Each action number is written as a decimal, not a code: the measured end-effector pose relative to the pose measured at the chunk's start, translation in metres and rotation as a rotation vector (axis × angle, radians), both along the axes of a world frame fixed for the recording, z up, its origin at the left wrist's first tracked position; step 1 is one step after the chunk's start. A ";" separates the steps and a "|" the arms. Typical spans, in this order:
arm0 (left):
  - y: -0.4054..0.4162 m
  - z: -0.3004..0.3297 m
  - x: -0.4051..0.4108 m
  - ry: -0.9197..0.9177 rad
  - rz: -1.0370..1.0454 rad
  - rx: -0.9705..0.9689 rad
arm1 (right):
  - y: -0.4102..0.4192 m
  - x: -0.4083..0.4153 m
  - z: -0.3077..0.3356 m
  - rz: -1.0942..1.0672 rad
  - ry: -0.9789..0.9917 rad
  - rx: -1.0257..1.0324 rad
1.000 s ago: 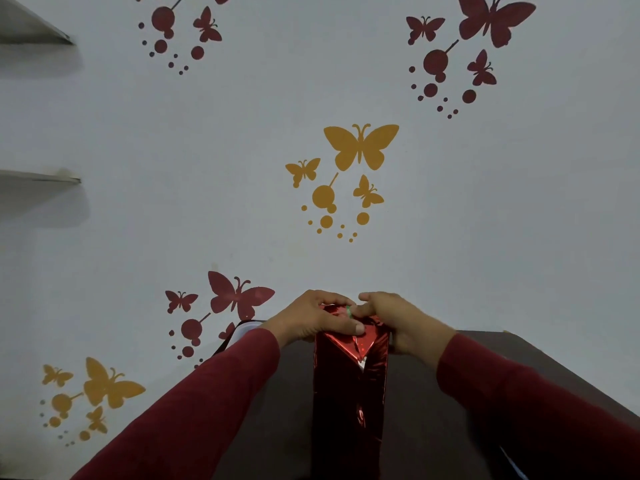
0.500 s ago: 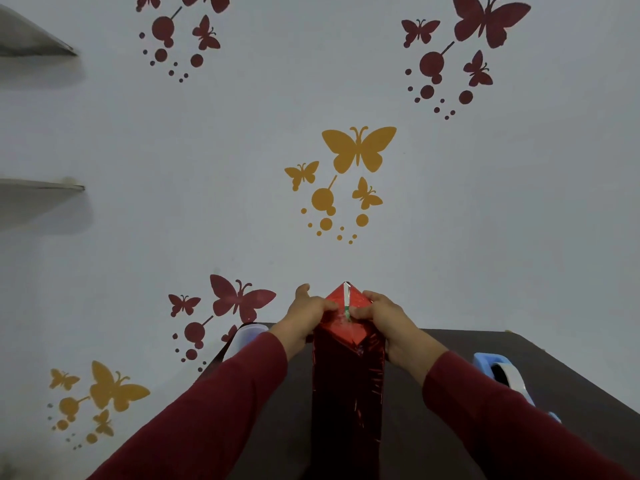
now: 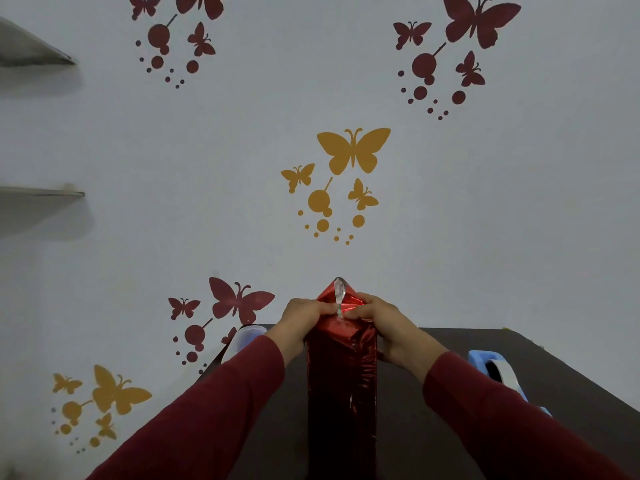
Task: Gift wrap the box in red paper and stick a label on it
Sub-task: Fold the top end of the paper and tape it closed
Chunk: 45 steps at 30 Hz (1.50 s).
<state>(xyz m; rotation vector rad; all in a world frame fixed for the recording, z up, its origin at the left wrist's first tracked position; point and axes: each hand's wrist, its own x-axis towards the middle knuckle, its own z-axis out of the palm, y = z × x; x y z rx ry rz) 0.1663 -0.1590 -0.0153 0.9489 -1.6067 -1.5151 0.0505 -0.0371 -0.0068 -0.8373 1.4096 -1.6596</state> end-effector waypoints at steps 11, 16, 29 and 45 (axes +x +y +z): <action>0.033 0.018 0.012 0.074 0.349 -0.308 | 0.029 -0.013 -0.011 -0.352 0.046 -0.043; 0.092 0.011 0.012 0.280 0.382 -0.912 | 0.076 -0.025 -0.043 -0.479 0.074 -0.109; 0.166 -0.099 -0.137 0.010 -0.485 -0.909 | 0.197 -0.100 -0.084 -0.848 0.541 0.116; 0.159 -0.158 -0.176 -0.190 -0.550 -0.898 | 0.182 -0.154 -0.077 -0.361 -0.047 0.595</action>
